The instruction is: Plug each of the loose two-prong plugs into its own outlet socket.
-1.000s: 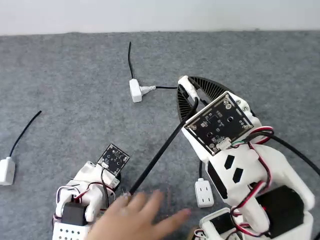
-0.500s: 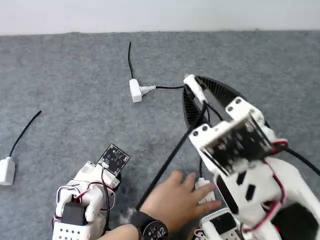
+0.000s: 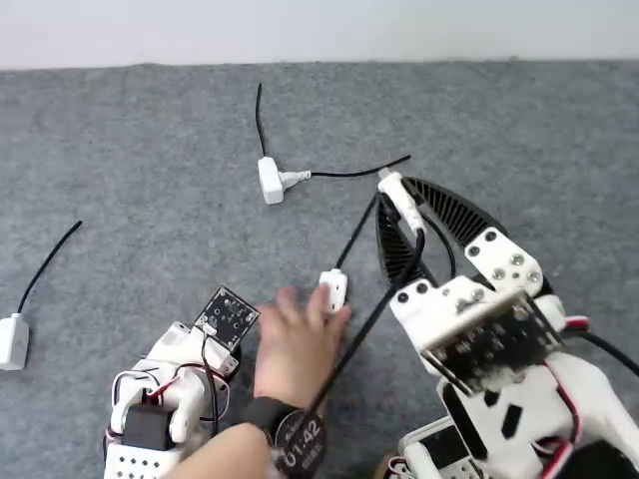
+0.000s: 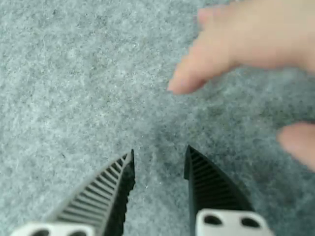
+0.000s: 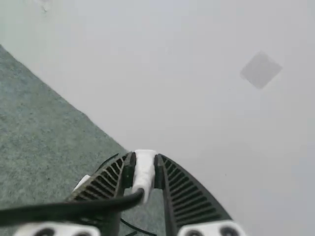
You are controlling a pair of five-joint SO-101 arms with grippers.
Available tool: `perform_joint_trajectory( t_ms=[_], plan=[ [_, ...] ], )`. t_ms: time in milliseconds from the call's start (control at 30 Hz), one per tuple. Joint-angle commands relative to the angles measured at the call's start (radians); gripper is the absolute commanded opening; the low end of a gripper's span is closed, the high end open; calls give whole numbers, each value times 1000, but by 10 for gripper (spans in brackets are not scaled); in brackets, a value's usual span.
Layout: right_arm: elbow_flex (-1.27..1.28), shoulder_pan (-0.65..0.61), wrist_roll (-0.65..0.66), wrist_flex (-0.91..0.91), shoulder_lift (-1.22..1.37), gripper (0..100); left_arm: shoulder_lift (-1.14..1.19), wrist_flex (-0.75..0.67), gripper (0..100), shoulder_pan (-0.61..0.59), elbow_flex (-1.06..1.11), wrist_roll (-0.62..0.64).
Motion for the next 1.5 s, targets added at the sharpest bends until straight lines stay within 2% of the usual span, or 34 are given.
perform_joint_trajectory(
  t_ms=[0,367,500,933,1167,1300,1467],
  plan=[
    [-2,7,-8,4,-2,9,-14,6,161,-6,-5,8],
    [126,5,-9,-10,-1,9,-14,6,161,-6,-5,8],
    [161,5,-9,-73,-5,9,-14,6,161,-6,-5,8],
    [170,4,-9,-76,-4,9,-14,6,161,-6,-5,8],
    [209,5,-34,-159,-1,9,-14,6,161,0,-5,11],
    [224,7,-34,-130,-10,9,-14,5,162,2,-5,12],
    [232,2,-38,-53,2,9,-14,-152,162,-9,-5,8]
  ],
)
